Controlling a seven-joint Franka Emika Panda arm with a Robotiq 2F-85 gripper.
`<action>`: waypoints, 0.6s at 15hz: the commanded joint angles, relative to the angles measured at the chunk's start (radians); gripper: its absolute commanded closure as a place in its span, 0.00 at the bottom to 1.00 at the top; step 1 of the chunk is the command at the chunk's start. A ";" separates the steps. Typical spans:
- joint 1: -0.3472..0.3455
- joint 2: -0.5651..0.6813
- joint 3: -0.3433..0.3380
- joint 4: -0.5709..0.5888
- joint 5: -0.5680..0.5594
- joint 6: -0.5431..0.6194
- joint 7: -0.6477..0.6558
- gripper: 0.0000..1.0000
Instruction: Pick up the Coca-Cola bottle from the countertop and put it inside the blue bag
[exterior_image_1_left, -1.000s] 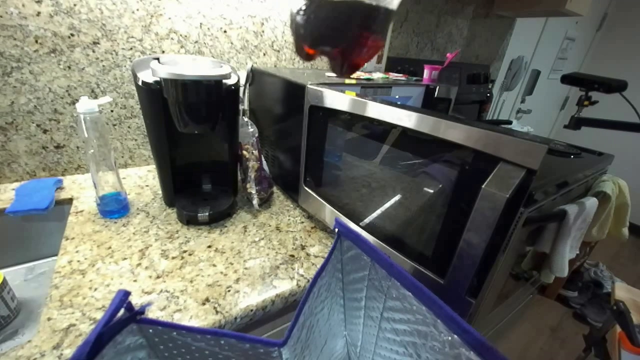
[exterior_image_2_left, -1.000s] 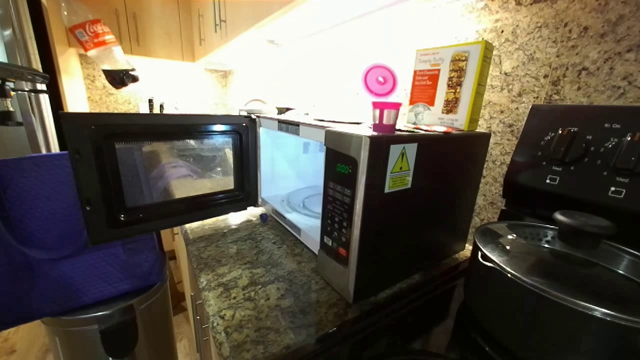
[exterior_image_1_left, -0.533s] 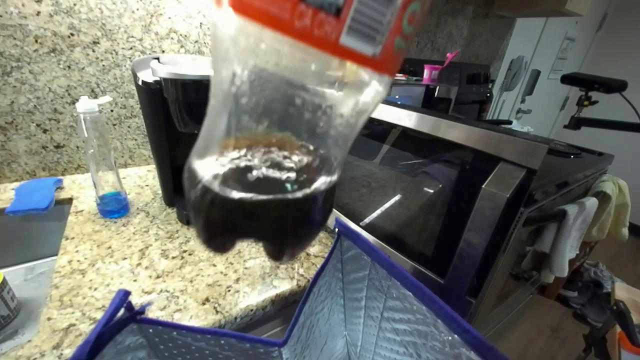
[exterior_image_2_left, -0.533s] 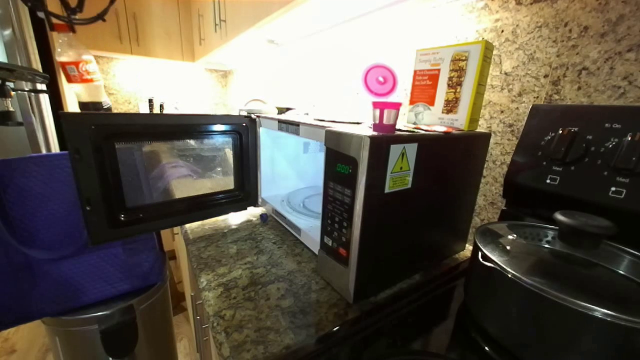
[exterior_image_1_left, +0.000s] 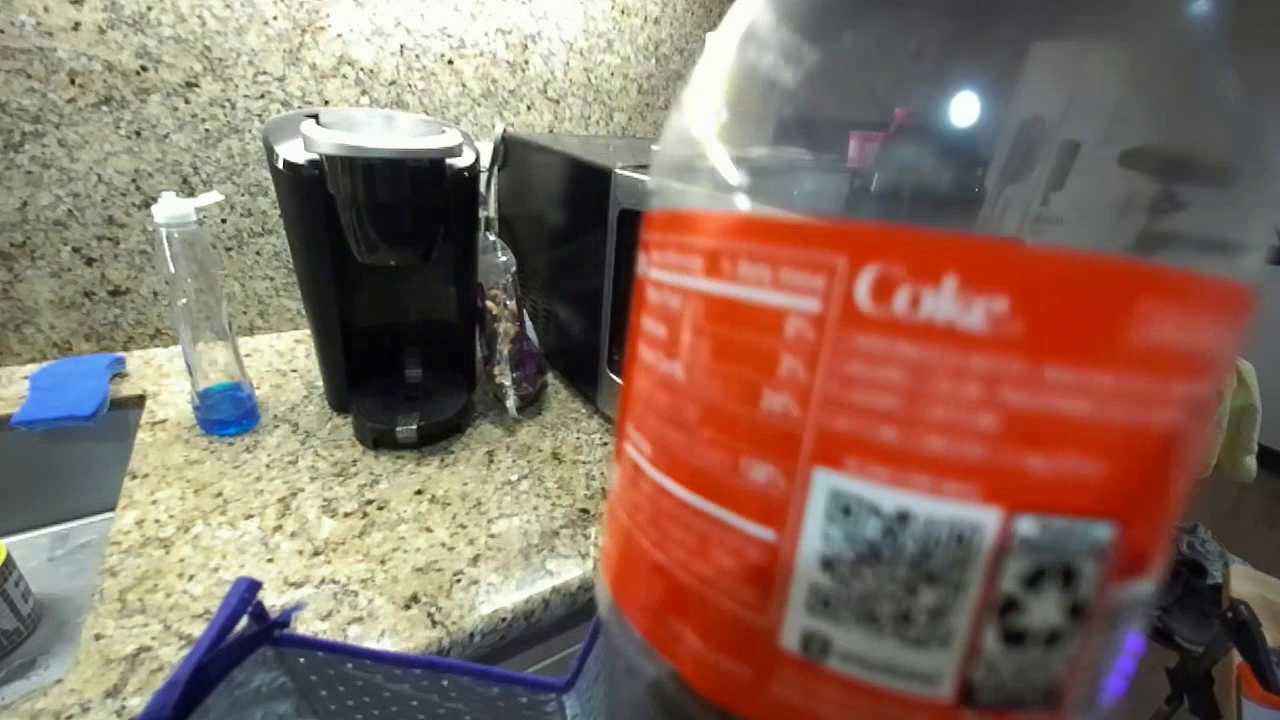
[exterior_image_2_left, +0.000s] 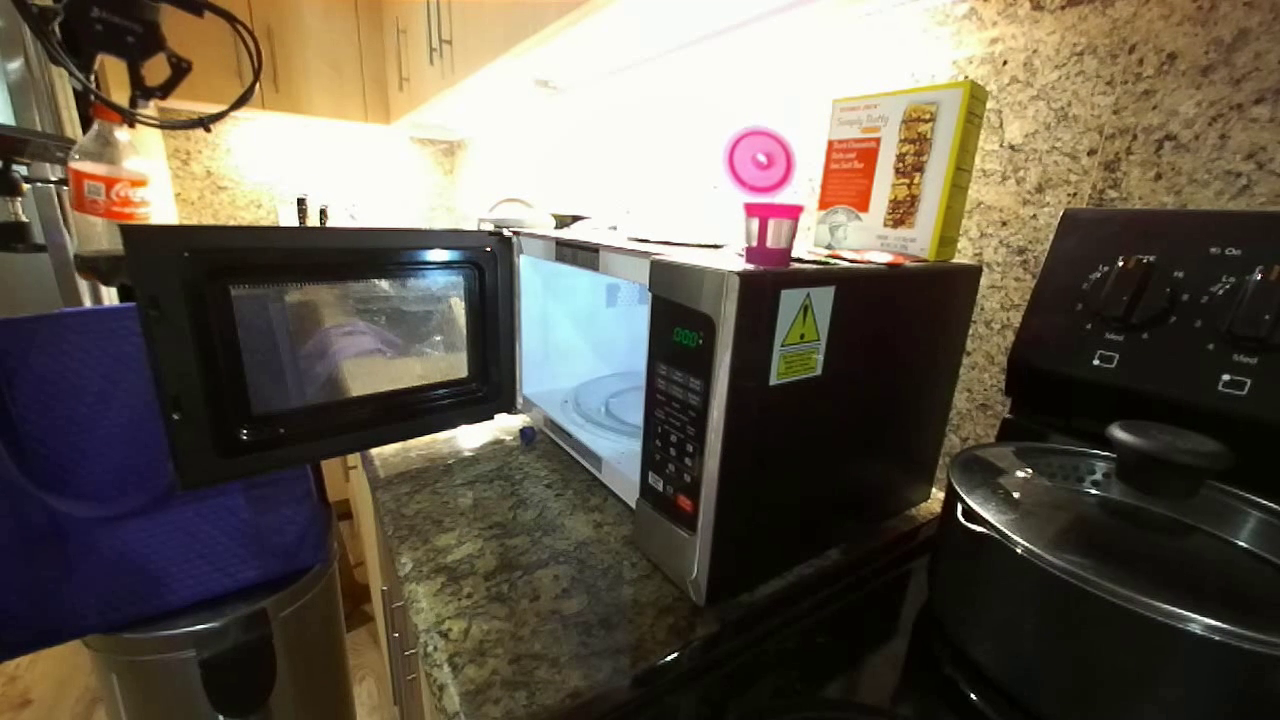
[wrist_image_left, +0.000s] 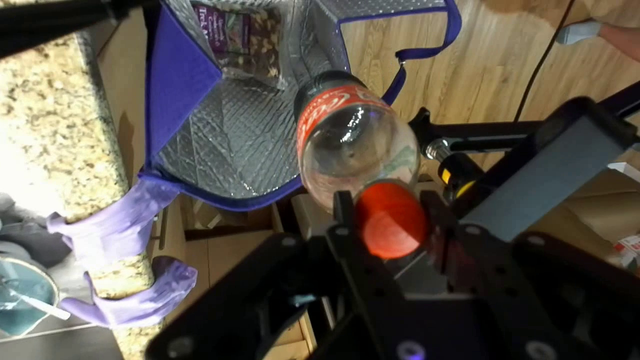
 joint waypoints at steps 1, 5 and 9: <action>-0.023 -0.017 -0.017 -0.074 0.042 0.004 -0.031 0.89; -0.032 -0.004 -0.032 -0.140 0.029 0.054 -0.070 0.89; -0.027 0.031 -0.036 -0.187 -0.035 0.137 -0.101 0.89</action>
